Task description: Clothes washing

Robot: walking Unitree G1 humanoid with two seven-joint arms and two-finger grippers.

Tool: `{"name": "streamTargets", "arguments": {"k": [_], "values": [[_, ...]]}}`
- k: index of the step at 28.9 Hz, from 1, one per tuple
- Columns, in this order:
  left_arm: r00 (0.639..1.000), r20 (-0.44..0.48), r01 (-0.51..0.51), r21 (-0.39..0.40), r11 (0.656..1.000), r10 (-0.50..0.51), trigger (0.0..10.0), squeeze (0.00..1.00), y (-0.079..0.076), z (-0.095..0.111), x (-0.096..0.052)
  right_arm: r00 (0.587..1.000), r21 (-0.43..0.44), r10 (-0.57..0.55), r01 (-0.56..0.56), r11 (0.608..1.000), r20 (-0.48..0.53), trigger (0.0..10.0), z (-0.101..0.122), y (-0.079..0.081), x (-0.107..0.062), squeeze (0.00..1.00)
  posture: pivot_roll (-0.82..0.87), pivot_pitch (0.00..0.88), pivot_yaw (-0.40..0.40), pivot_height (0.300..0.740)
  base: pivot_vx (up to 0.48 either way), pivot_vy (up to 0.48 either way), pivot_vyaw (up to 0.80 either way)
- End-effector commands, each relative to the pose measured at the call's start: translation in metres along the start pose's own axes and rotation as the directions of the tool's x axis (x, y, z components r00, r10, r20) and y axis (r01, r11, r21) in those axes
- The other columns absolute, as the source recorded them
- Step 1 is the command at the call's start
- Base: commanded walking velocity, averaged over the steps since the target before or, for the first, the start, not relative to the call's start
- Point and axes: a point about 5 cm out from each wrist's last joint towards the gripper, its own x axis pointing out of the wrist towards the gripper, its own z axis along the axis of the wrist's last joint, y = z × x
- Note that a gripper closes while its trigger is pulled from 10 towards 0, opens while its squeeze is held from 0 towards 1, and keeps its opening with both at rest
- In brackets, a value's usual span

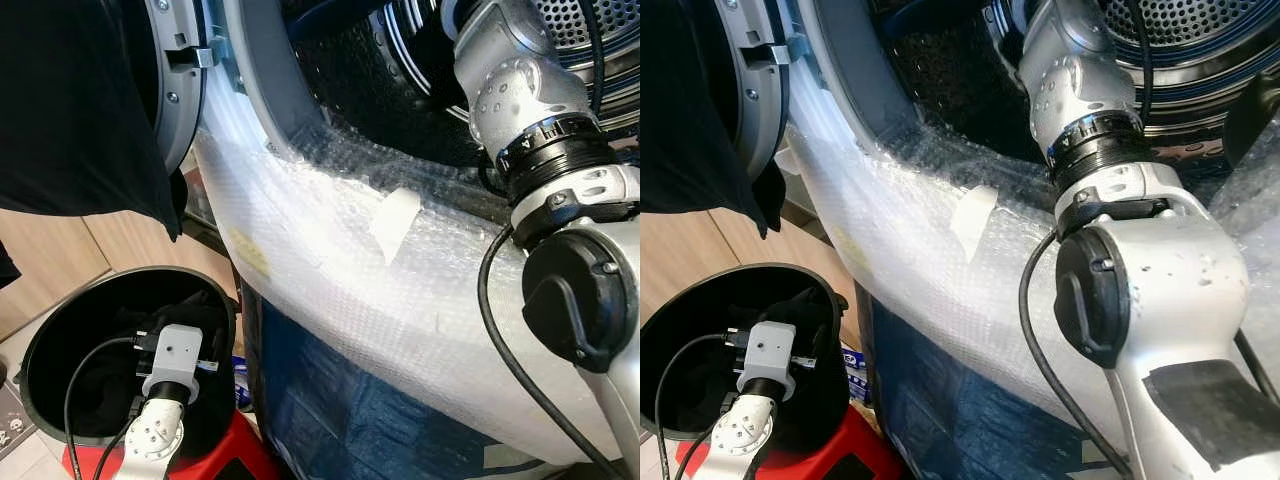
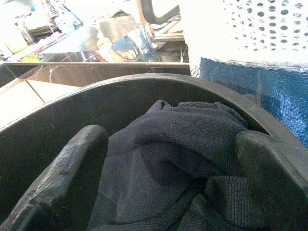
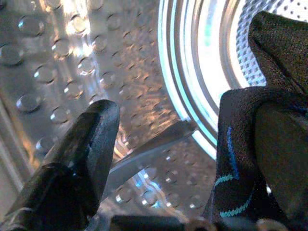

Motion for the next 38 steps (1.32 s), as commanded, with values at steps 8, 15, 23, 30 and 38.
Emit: {"name": "streamTargets", "arguments": {"k": [8,15,23,30,38], "values": [[0.992,-0.094,0.083,0.006,0.997,-0.082,10.0,0.0,-0.012,-0.018,-0.01,0.966,-0.365,-0.143,0.215,0.906,0.214,10.0,0.028,-0.02,-0.002,0.9,0.02,0.063,-0.039,0.74,0.0,0.0,0.0],[0.991,-0.1,0.085,0.007,0.996,-0.084,10.0,0.0,-0.011,-0.02,-0.013,0.942,-0.378,-0.198,0.293,0.878,0.271,10.0,0.03,-0.028,-0.004,0.0,0.02,0.079,-0.037,0.74,0.0,0.0,0.0],[0.989,-0.103,0.103,0.005,0.995,-0.102,10.0,0.0,-0.011,-0.02,-0.016,0.999,-0.025,-0.009,0.01,1.0,0.036,10.0,-0.002,0.003,-0.002,0.0,0.02,0.074,-0.027,0.74,0.0,0.0,0.0],[0.99,-0.094,0.108,0.011,0.994,-0.106,10.0,0.0,-0.011,-0.019,-0.015,0.983,-0.604,-0.008,0.119,0.788,0.184,10.0,-0.004,-0.003,-0.006,0.0,0.03,0.049,-0.027,0.74,0.0,0.0,0.0],[0.992,-0.087,0.095,0.003,0.995,-0.094,10.0,0.0,-0.01,-0.016,-0.013,0.996,-0.34,0.046,-0.019,0.94,0.072,10.0,-0.019,-0.002,-0.007,0.0,0.03,0.068,-0.039,0.74,0.0,0.0,0.0]]}}
